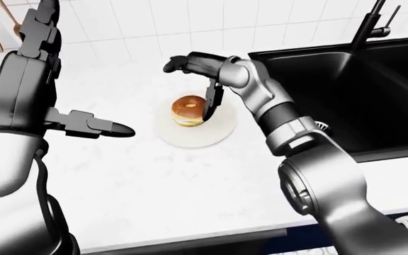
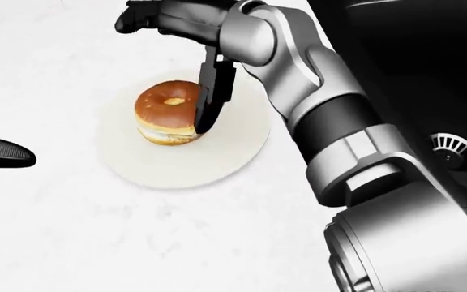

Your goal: Place the pastries on the plates.

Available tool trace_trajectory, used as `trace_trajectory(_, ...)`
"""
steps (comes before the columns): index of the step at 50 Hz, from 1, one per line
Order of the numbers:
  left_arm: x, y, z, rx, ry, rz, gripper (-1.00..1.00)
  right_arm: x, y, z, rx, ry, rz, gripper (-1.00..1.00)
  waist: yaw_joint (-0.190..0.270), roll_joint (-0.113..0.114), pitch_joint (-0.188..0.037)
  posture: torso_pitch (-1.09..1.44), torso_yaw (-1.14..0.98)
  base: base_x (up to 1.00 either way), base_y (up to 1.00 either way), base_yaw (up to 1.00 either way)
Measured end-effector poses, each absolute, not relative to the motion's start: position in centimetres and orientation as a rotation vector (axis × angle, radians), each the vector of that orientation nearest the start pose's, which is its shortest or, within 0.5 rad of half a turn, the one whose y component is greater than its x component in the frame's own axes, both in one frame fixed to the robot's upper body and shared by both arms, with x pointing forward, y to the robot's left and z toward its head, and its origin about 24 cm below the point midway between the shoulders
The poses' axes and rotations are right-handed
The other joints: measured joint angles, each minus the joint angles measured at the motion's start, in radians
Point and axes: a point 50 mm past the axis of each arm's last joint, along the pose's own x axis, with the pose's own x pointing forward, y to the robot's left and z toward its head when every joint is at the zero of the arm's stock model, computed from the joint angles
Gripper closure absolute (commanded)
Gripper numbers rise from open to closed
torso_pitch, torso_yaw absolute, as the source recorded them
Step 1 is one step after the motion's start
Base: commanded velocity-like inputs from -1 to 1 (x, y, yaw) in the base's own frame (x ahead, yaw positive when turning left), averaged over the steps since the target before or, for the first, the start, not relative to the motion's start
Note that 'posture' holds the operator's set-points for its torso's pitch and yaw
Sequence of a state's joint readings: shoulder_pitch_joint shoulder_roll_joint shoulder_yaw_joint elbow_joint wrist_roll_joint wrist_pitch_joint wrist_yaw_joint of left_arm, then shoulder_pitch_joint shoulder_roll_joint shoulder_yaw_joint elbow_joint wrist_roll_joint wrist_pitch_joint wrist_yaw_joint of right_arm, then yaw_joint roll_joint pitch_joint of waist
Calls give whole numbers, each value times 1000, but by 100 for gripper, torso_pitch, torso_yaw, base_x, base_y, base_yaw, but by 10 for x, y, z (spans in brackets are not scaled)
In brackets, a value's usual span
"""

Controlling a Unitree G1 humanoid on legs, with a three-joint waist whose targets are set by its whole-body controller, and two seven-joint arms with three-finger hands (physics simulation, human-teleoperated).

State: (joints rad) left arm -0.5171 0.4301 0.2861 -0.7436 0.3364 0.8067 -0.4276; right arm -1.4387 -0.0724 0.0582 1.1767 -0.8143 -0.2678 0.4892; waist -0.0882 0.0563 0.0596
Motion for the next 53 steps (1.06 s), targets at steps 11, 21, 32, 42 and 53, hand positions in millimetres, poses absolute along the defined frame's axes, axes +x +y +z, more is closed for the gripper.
trace_trajectory(11,237,218,281,592,-406,143,-100,409,-25,258,-1201,-288,708,-100,4,-2,3,2,-9,0,0,0)
trace_trajectory(21,239,217,284,596,-406,137,-100,407,-52,319,-1125,-350,569,-100,9,-10,7,2,-9,0,0,0)
trace_trajectory(32,245,216,291,607,-416,129,-100,393,-106,365,-942,-382,345,-100,16,-23,9,2,-9,0,0,0)
trace_trajectory(42,241,221,294,612,-416,147,-100,339,-171,381,-716,-373,89,-100,34,-39,18,2,-9,0,0,0)
trace_trajectory(53,236,225,296,614,-413,167,-100,301,-240,376,-589,-323,-144,-100,37,-43,16,2,-9,0,0,0)
